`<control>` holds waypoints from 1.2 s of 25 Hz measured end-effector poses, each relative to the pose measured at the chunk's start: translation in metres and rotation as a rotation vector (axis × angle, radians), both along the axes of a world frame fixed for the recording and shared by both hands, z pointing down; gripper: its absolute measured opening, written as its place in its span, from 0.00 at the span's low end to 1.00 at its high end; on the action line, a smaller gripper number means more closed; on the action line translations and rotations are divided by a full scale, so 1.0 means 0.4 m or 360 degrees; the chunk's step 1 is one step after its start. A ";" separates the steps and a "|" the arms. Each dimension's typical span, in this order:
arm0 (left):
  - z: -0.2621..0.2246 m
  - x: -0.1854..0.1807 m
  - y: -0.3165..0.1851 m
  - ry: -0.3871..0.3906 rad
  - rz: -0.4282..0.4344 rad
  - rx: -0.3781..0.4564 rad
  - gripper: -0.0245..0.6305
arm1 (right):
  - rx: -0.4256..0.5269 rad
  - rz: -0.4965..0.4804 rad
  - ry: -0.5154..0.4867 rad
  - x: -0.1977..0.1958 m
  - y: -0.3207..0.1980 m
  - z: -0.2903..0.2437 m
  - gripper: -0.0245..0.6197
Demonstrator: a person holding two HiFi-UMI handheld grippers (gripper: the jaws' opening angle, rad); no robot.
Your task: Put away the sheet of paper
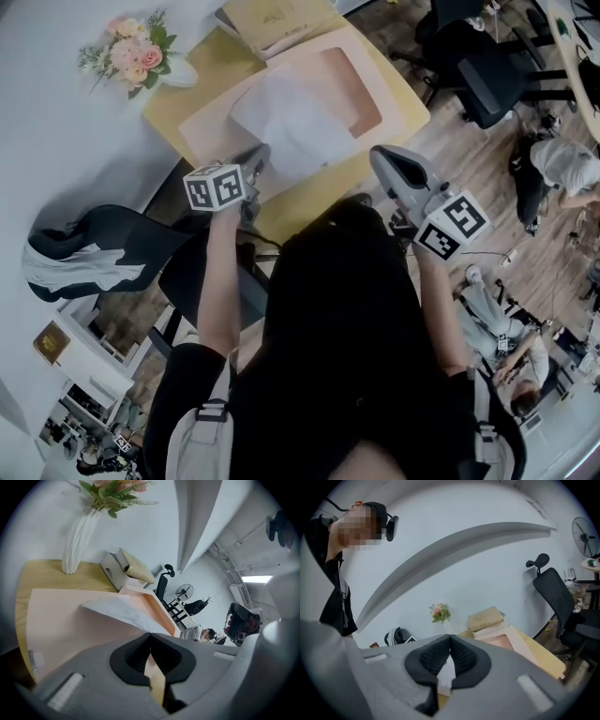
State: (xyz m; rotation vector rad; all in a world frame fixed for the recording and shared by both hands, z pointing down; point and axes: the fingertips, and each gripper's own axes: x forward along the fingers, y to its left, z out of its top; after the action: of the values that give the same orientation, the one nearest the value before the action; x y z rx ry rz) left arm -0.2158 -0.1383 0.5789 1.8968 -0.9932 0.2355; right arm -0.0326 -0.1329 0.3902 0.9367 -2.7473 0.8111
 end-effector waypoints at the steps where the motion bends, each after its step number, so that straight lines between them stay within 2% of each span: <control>1: 0.012 -0.010 0.001 -0.0016 -0.0006 -0.0018 0.05 | -0.0010 0.0008 0.0004 0.003 0.000 0.005 0.04; 6: 0.064 -0.045 0.018 -0.0071 -0.0033 -0.0103 0.05 | -0.0044 0.0042 0.0016 0.017 -0.002 0.022 0.04; 12: 0.095 -0.084 0.023 -0.0155 -0.0045 -0.0129 0.05 | -0.0071 0.0056 0.0023 0.016 -0.006 0.032 0.04; 19: 0.130 -0.125 0.050 -0.0148 -0.0089 -0.0212 0.05 | -0.0087 0.0039 0.0028 0.001 -0.005 0.039 0.04; 30: 0.183 -0.183 0.094 -0.0251 -0.0201 -0.0290 0.05 | -0.0111 0.0008 0.0033 -0.013 0.005 0.050 0.04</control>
State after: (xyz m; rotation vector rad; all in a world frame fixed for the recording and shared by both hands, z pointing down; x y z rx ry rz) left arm -0.2892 -0.1006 0.6521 1.6635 -1.1530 0.3928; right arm -0.0379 -0.1308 0.4104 0.9339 -2.6813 0.8873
